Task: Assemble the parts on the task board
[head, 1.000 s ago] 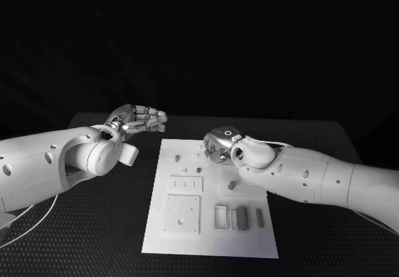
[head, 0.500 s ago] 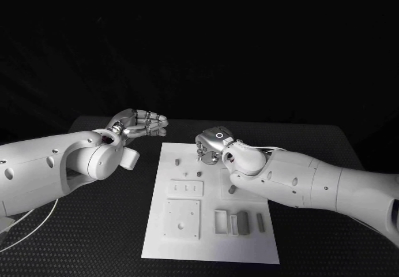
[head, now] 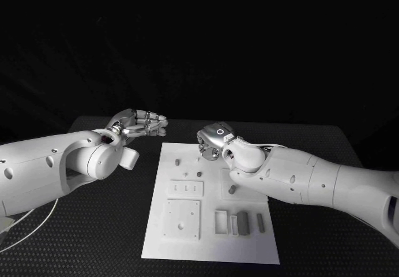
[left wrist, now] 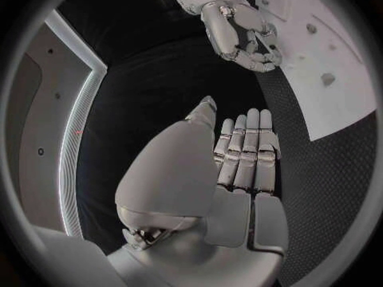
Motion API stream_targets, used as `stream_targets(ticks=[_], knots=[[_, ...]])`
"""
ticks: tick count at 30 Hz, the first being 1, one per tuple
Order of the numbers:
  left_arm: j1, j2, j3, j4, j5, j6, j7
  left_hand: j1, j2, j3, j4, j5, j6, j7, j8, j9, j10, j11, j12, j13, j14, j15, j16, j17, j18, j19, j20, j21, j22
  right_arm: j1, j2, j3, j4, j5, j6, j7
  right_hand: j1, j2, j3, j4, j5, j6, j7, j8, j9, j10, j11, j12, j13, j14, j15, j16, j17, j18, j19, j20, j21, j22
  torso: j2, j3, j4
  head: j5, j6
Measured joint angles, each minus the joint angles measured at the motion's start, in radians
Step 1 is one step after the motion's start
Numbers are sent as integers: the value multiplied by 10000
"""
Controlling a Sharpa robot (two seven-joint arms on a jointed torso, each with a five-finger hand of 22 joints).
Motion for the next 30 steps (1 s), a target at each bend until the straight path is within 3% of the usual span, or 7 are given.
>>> stream_targets(ticks=[15, 30], knots=[[7, 48, 0, -42, 46, 17, -12, 4, 4, 0, 0, 0, 0, 0, 0, 1, 0, 0, 1, -8, 0, 0, 0, -2, -1, 0, 0, 0, -8, 2, 172, -3, -219, 39, 168, 8, 0, 0, 26, 29, 0, -2, 0, -1, 6, 0, 0, 0, -2, 0, 1, 0, 1, 1, 1, 3, 0, -1, -1, 19, -23, 6, -3], [9, 73, 8, -61, 50, 28, -8, 5, 5, 0, 0, 0, 0, 0, 0, 2, 1, -1, 2, -7, 0, 0, 0, 7, -2, 0, 0, 0, -7, -6, 325, -4, -389, 69, 249, 7, 0, 0, 53, 2, 0, -4, 0, -12, 1, 0, 0, 0, 8, 1, 3, 0, -9, 3, 15, 19, -1, -1, 4, -7, -12, 11, -46]])
